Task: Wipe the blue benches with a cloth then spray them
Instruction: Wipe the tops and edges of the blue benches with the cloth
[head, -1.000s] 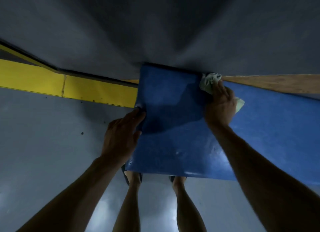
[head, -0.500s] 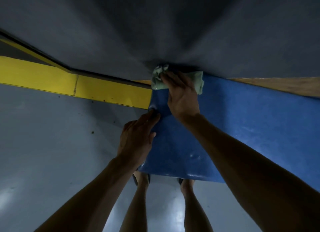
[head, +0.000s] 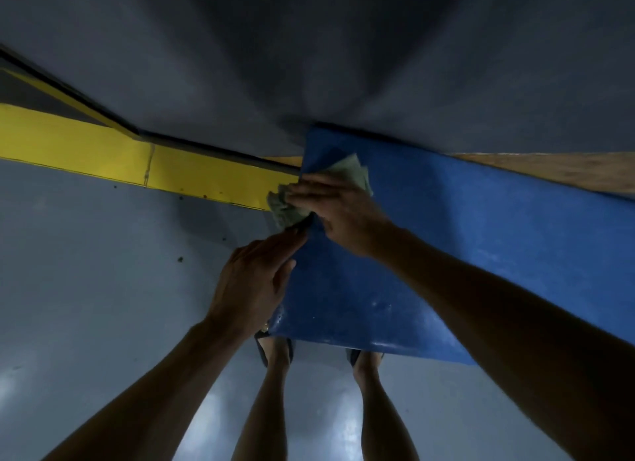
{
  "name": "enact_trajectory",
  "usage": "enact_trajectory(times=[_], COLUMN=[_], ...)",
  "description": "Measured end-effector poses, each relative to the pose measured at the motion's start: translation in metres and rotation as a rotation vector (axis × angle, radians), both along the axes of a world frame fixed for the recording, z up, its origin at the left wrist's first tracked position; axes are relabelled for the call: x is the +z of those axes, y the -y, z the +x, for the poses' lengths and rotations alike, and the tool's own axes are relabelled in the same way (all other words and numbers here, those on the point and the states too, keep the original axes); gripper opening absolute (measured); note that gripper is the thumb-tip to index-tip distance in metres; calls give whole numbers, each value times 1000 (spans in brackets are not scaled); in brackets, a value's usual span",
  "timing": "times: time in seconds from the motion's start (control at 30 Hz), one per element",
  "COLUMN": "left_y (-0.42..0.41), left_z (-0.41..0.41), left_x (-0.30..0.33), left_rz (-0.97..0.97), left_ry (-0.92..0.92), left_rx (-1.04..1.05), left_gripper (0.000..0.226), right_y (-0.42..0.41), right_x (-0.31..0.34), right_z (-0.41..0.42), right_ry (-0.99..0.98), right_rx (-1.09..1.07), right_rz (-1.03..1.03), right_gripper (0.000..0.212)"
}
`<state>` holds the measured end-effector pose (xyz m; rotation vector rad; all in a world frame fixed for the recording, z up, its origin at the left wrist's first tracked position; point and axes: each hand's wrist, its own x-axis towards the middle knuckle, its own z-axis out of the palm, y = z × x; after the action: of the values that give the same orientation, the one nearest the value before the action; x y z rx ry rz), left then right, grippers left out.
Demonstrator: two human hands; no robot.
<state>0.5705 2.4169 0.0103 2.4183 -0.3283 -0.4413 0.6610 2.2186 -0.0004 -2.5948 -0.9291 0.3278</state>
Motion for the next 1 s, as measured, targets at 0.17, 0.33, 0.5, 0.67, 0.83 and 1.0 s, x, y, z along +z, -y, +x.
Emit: enact_trajectory(times=[0.17,0.33,0.5,0.67,0.83,1.0], left_y=[-13,-20,-36,-54,-59,-64], left_z=[-11,-20,-47,-54,-53,-61], left_x=[3,3,3,-6,-3,1], left_rz=[-32,-17,7,4,-5,-11], left_ry=[-10,-83,-223,-246,-289,-323], left_rx=[80,150,208,235,325,324], left_gripper=[41,27,15,20,22,24], right_y=[19,-7,-12,-10,-50,-52], right_x=[-3,0,17,1,-9,18], right_z=[65,-13,-54,31,-88,-133], right_ry=[242,-7,-130,128,-162,-221], right_rx=[-240,-274,154,-334,-87,306], right_rz=[-197,-18,-45,-118,-116,-124], right_gripper=[50,49,53,45,32,49])
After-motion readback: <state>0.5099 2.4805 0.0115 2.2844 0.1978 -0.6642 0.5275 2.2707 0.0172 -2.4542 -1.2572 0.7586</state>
